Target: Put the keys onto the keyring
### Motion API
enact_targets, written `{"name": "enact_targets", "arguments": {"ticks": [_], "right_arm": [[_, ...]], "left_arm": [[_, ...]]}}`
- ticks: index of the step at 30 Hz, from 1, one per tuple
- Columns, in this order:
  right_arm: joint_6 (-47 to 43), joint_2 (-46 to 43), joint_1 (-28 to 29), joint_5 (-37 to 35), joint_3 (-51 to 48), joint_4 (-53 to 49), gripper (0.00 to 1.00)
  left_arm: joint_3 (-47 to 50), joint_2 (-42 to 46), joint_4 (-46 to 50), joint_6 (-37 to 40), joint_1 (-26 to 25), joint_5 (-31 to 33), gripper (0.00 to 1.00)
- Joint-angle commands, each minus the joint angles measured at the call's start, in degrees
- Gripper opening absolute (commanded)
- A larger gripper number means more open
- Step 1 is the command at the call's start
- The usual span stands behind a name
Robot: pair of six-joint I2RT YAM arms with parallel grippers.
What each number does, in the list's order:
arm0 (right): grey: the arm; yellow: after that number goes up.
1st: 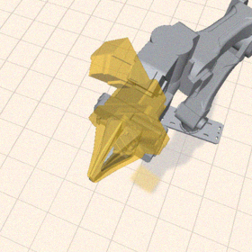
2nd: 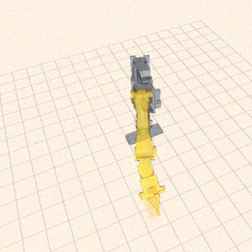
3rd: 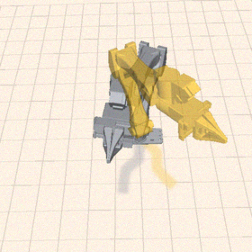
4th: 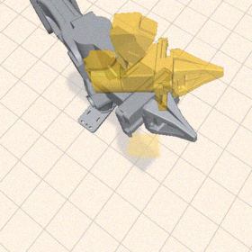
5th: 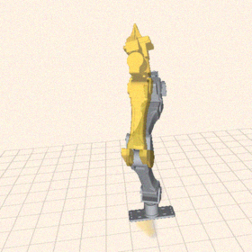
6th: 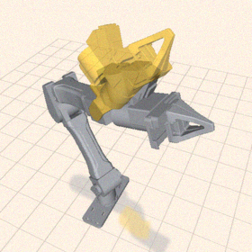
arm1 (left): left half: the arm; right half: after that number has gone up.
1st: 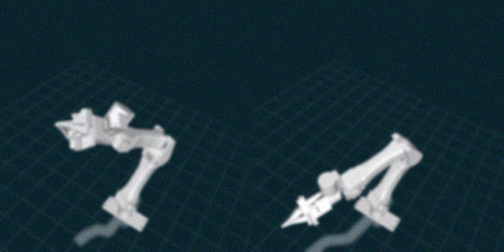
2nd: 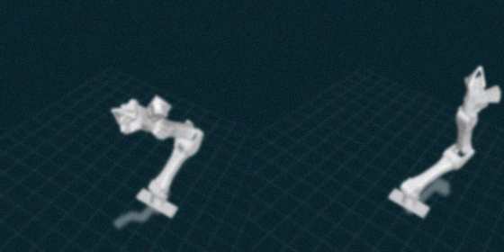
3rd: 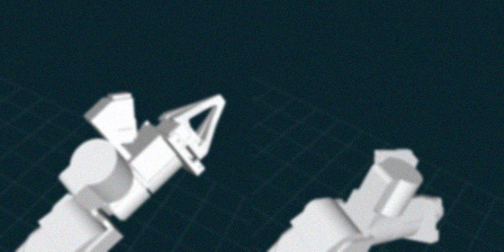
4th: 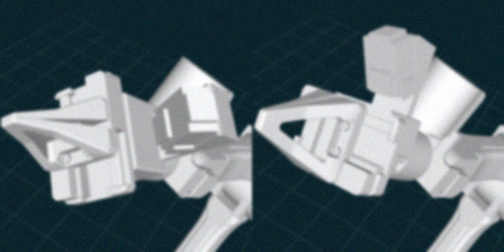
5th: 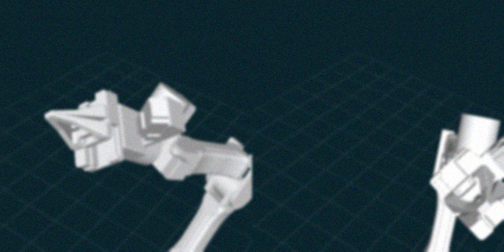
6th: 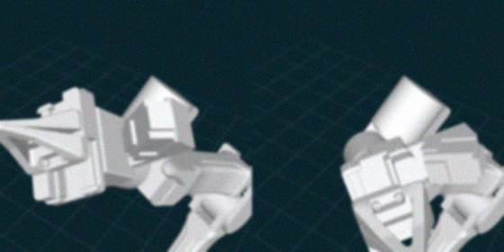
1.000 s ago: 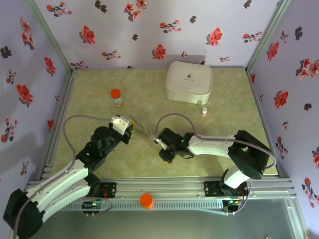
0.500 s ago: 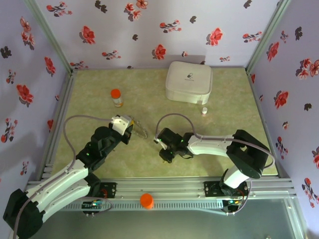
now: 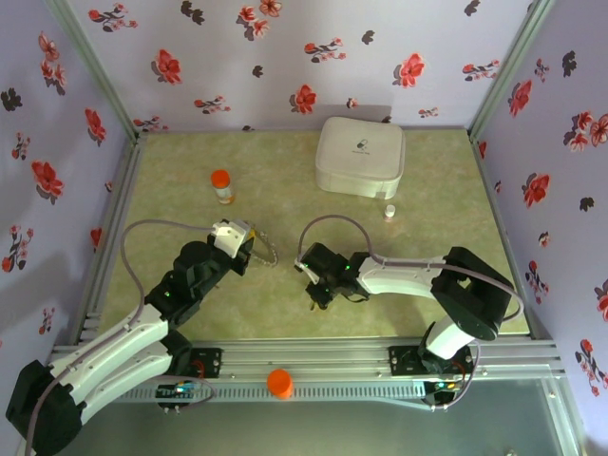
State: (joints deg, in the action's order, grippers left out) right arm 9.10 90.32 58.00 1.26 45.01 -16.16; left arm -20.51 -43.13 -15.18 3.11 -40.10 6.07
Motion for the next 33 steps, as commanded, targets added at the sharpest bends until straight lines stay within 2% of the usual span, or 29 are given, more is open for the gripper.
{"name": "enact_targets", "arguments": {"ticks": [1, 12, 33], "right_arm": [[0.37, -1.39, -0.35, -0.91, -0.12, 0.08, 0.12], [1.04, -3.56, -0.39, -0.31, -1.31, -0.62, 0.15], [1.0, -0.85, -0.35, -0.11, -0.63, -0.35, 0.15]], "left_arm": [[-2.34, 0.14, -2.21, 0.31, 0.38, 1.32, 0.0], [-2.6, -0.79, -2.81, 0.4, 0.37, 1.24, 0.0], [-2.67, -0.66, -2.45, 0.64, 0.37, 1.23, 0.0]]}}
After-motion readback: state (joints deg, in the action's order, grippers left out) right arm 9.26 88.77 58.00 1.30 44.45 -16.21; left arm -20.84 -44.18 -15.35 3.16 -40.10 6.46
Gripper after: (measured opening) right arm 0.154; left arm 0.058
